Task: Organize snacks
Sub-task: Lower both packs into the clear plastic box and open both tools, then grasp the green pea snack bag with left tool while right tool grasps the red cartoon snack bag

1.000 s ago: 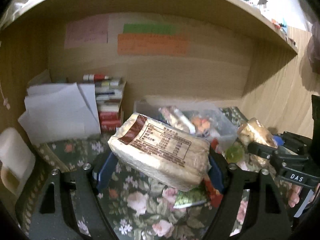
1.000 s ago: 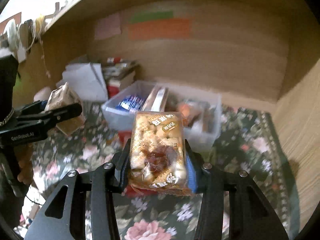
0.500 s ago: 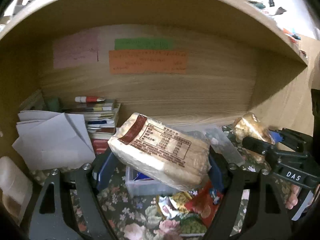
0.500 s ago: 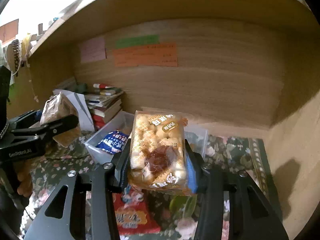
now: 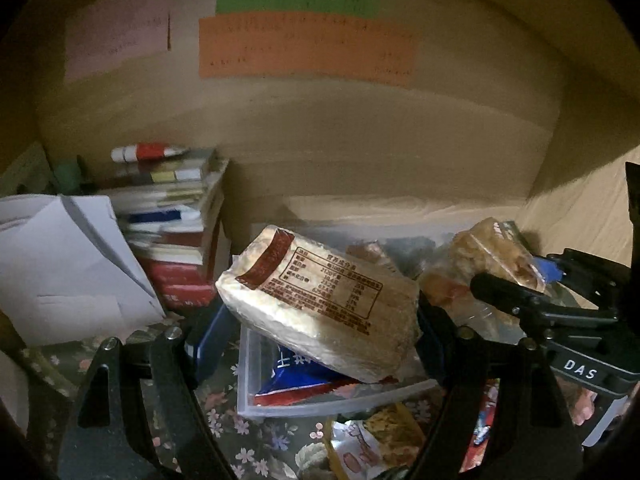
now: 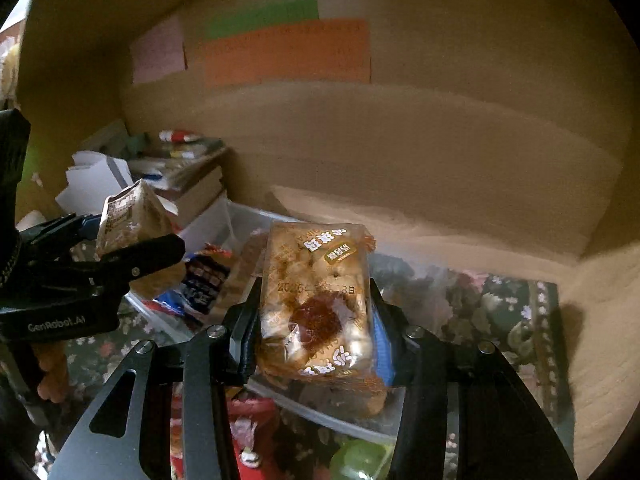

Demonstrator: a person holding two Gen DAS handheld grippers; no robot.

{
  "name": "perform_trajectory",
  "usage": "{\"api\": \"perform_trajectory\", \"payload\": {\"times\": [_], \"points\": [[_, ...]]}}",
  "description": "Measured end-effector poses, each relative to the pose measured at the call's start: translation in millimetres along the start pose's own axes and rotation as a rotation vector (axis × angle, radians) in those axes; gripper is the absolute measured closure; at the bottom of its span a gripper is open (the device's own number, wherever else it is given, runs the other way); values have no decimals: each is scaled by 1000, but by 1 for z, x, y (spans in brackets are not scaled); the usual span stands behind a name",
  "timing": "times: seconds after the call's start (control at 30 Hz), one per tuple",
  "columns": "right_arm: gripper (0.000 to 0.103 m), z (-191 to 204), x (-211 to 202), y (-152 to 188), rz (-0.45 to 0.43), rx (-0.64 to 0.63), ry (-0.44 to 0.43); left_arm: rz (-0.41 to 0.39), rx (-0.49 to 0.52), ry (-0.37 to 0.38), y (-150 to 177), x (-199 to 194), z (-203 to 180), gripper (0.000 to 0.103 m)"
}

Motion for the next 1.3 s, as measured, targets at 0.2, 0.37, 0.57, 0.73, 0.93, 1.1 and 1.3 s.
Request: {"api": "perform_trajectory", "payload": {"times": [0.2,0.37,0.57,0.73,0.93,1.1,1.3], "points": [[61,-2,17,3,49,5,-6,46,8,40,3,12,-2,22],[55,-2,12,3,50,1,-4,9,14,27,2,6,-2,17],[42,-3,-12,5,4,9,-2,-54,17,31,7,-29,-3,13],[31,3,-38,20,-33,-2,-11,-66,32,18,23,-45,-2,11],[25,17,-48,49,-27,-1,-43,-36,50,5,51,-52,4,10],[23,28,-39,76,21,16,-79,10,50,2,80,-49,5,10],[23,41,-12,99,116,28,-123,66,32,9,107,-40,10,10]]}}
Point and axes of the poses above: each gripper's, at about its wrist camera, not at the fingertips, and x roughly the way its jaws point, z to its left, y to its underside, the point moved 4 cm from there along x, roughly the way its jaws point, and after that the axes turned 12 degrees about z, right-handed, at the moved point
